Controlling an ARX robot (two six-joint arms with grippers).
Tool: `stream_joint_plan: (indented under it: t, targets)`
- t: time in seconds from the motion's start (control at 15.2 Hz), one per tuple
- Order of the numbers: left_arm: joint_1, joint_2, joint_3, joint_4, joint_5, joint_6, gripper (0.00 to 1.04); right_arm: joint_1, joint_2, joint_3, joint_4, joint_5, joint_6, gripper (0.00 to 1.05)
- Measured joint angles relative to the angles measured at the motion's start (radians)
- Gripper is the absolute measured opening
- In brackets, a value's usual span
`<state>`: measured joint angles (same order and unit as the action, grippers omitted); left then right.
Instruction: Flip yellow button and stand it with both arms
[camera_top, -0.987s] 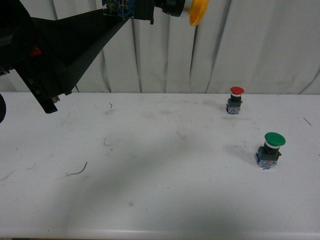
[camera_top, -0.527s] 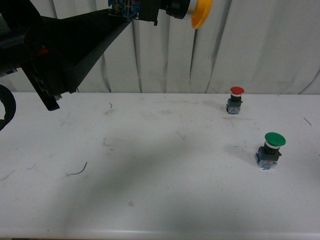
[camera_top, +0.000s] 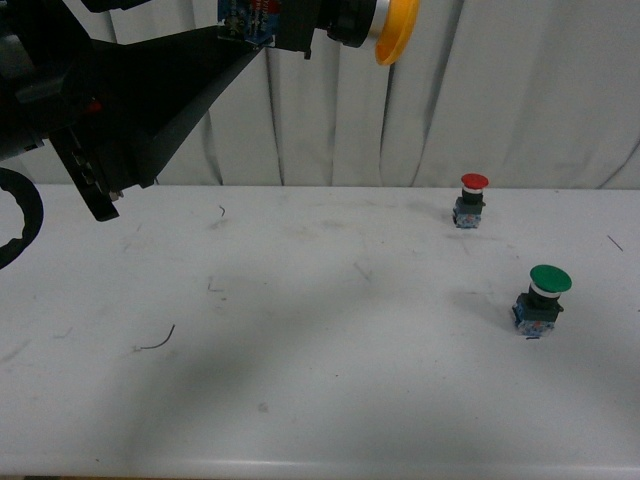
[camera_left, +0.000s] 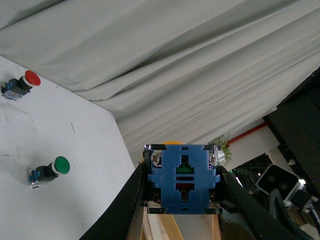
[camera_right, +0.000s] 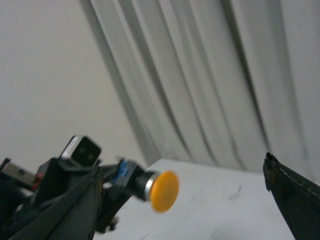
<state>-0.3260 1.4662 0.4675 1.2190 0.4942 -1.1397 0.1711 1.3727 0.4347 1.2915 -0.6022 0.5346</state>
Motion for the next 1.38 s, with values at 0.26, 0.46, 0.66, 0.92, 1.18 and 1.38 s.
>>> stream_joint_plan:
  t: [0.26,0.46,0.66,0.92,1.18,1.38]
  targets:
    - [0.000,0.008,0.008,-0.001,0.000,0.010,0.35,0.006,0.072,-0.041,-0.010,-0.110,0.294,0.98]
    - [0.000,0.014,0.011,-0.007,0.000,0.022,0.35,0.004,0.157,-0.007,-0.008,-0.101,0.518,0.98]
    - [0.000,0.014,0.017,-0.015,0.001,0.023,0.35,0.016,0.291,0.175,-0.006,-0.029,0.762,0.98]
    - [0.000,0.014,0.017,-0.015,0.001,0.023,0.35,0.060,0.333,0.235,-0.006,-0.001,0.838,0.98]
    - [0.000,0.014,0.017,-0.015,0.001,0.023,0.35,0.083,0.343,0.246,-0.006,0.003,0.856,0.98]
    - [0.000,0.014,0.017,-0.015,0.003,0.023,0.34,0.139,0.352,0.247,-0.005,-0.003,0.900,0.98]
